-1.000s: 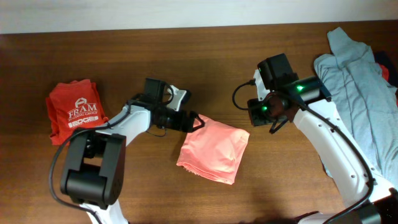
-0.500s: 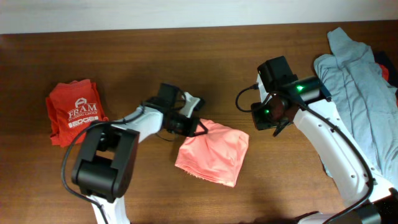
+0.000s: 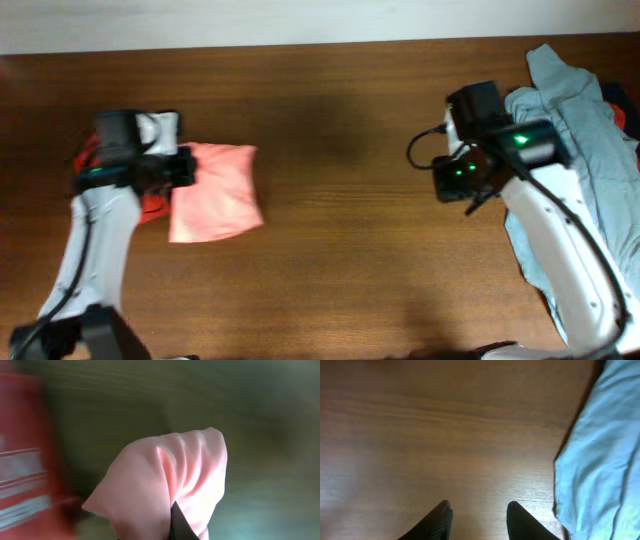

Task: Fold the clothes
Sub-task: 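Carry the pink bundle left with the left gripper onto the red shirt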

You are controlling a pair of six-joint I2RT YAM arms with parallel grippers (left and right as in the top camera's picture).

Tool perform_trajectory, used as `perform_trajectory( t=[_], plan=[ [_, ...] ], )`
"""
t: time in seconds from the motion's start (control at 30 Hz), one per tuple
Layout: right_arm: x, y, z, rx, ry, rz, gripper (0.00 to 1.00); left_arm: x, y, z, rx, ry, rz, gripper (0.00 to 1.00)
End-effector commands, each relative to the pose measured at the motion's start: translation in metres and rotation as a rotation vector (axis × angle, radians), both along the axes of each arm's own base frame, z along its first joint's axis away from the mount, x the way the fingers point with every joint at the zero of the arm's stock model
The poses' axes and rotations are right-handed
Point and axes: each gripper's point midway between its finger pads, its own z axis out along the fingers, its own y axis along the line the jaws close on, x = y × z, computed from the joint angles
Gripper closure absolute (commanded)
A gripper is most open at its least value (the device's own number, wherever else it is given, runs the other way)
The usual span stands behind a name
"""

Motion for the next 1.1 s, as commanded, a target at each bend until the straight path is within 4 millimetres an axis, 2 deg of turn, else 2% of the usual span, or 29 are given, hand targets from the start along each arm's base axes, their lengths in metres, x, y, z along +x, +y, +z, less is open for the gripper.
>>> perform_trajectory(
  t=[0.0,0.07,0.13,0.37,0.5,0.6,0.8,1.0,1.03,1.07],
  plan=[
    [-0.001,-0.011,0.024,-0.013,-0.079,-0.022,0.59,-0.004,0.061,0.012,0.145,-0.022,0.163,0.99],
    [-0.002,-0.011,0.025,-0.013,-0.079,-0.022,0.59,-0.003,0.082,0.013,0.181,-0.032,0.218,0.99],
    [-0.003,-0.011,0.025,-0.013,-0.075,-0.022,0.59,0.000,0.093,0.016,0.195,-0.055,0.247,0.99],
    [-0.006,-0.011,0.024,-0.015,-0.064,-0.022,0.59,0.021,0.124,0.042,0.237,-0.205,0.308,0.99],
    [-0.007,-0.012,0.023,-0.016,-0.060,-0.022,0.59,0.031,0.135,0.050,0.282,-0.266,0.294,0.99],
    [-0.007,-0.012,0.023,-0.016,-0.057,-0.022,0.59,0.036,0.139,0.044,0.294,-0.264,0.284,0.99],
    [-0.010,-0.012,0.022,-0.018,-0.044,-0.022,0.59,0.038,0.155,0.015,0.298,-0.208,0.317,0.99],
    [-0.011,-0.011,0.022,-0.012,-0.042,-0.020,0.59,0.030,0.185,-0.002,0.298,-0.173,0.379,0.98],
    [-0.011,-0.011,0.022,-0.012,-0.042,-0.021,0.59,0.028,0.190,-0.002,0.300,-0.173,0.391,0.93],
    [-0.011,-0.011,0.022,-0.012,-0.042,-0.020,0.59,0.026,0.195,-0.002,0.301,-0.172,0.401,0.76]
  ],
)
